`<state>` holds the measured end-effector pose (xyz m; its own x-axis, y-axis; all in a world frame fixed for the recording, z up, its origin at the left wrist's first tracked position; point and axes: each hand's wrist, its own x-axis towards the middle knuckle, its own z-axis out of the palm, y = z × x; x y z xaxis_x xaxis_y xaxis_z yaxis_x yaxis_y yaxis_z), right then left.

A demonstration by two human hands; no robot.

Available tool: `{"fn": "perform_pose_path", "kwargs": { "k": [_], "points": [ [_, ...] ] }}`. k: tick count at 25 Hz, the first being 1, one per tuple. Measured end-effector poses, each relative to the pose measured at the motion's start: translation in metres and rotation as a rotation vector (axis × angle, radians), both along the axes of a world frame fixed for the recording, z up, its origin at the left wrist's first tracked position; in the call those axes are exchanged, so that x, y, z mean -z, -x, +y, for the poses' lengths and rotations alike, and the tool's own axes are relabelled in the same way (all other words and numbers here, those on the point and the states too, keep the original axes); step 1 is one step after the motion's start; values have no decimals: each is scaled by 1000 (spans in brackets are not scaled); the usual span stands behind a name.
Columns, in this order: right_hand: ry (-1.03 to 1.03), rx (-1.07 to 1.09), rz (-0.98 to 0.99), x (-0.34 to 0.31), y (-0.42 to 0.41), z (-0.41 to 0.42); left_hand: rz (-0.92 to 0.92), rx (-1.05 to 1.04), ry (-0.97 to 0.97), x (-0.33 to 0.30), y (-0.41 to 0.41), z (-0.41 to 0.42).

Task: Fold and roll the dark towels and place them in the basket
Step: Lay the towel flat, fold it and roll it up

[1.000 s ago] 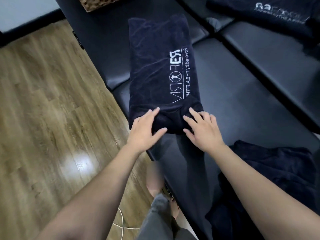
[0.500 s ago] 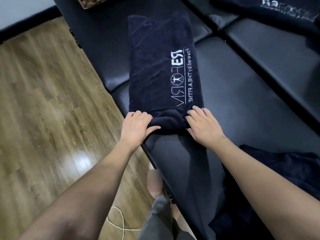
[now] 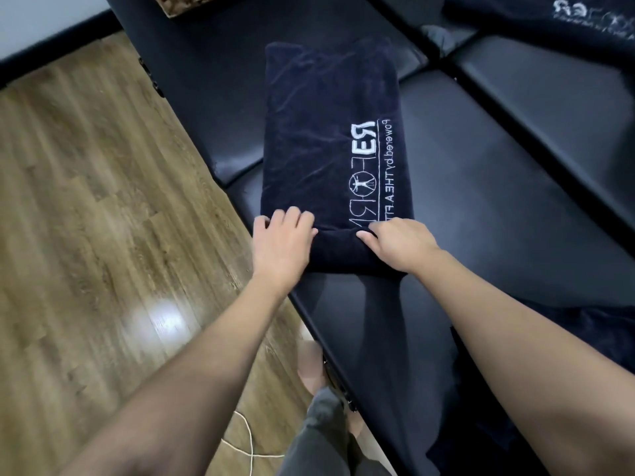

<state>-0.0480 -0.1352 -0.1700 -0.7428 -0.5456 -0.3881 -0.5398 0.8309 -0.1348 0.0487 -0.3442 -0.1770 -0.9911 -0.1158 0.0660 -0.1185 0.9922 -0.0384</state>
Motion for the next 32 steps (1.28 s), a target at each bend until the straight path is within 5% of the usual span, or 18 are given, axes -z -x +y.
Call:
{"fn": "perform_pose_path", "kwargs": {
  "k": [5, 11, 18, 24, 29, 32],
  "points": [
    [107, 155, 10, 7, -8, 2, 98, 69, -79, 45, -37, 40],
    [168, -75, 693, 26, -44, -9, 31, 139, 21, 38, 6, 14],
    [23, -29, 530, 45, -54, 0, -65, 137, -96, 31, 27, 8],
    [166, -197, 639, 48, -15, 8, 162, 264, 74, 47, -6, -38],
    [109, -104, 326, 31, 8, -6, -26, 265, -25, 30, 31, -50],
    [65, -56, 216, 25, 23, -14, -5, 203, 76, 19, 35, -37]
  ]
}}
